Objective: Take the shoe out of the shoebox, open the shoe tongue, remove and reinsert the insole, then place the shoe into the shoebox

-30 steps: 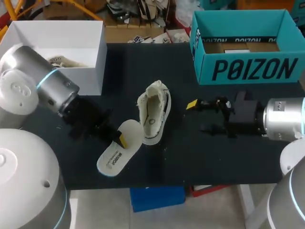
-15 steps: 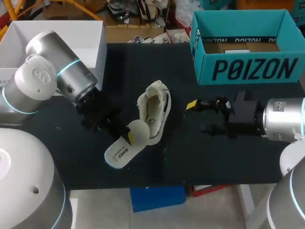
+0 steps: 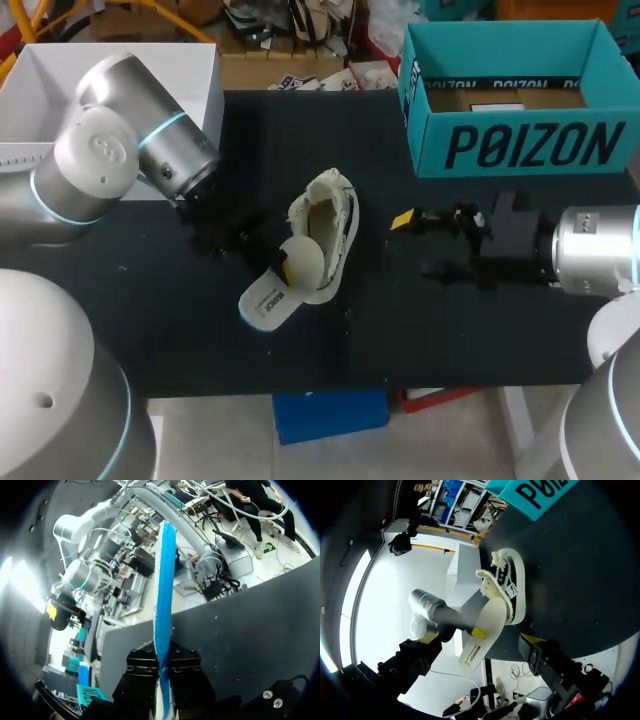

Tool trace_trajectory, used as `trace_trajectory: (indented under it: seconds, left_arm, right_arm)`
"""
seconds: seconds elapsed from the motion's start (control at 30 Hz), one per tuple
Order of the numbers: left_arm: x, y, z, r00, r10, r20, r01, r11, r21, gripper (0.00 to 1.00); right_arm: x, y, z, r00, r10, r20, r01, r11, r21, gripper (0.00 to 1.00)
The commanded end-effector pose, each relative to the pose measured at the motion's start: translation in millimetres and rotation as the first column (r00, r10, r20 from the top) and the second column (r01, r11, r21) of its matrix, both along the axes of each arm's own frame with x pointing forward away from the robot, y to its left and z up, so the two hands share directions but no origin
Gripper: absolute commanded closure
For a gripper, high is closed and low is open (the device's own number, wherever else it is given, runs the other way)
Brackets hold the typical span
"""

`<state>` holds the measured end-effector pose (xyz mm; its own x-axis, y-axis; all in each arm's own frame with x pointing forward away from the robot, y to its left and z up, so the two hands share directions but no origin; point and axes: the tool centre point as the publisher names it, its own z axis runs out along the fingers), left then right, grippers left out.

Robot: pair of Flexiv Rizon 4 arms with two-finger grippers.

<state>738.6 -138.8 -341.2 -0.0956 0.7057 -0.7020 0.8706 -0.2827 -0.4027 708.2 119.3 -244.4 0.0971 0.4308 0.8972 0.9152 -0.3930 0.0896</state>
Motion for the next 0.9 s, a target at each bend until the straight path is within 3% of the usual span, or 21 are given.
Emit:
trace_trajectory:
  seconds: [0.03,0.9]
  left_arm:
    - [12.5,-9,-7,1.000,0.000,-0.001,0.000,1.000,0.001,1.00]
    - [65.4,-35,-30,0.997,0.038,0.070,-0.042,0.997,0.061,1.00]
  right_arm:
    - [0.0,0,0,1.000,0.000,-0.001,0.000,1.000,0.000,0.00]
    - [0.0,0,0,1.000,0.000,-0.001,0.000,1.000,0.000,0.00]
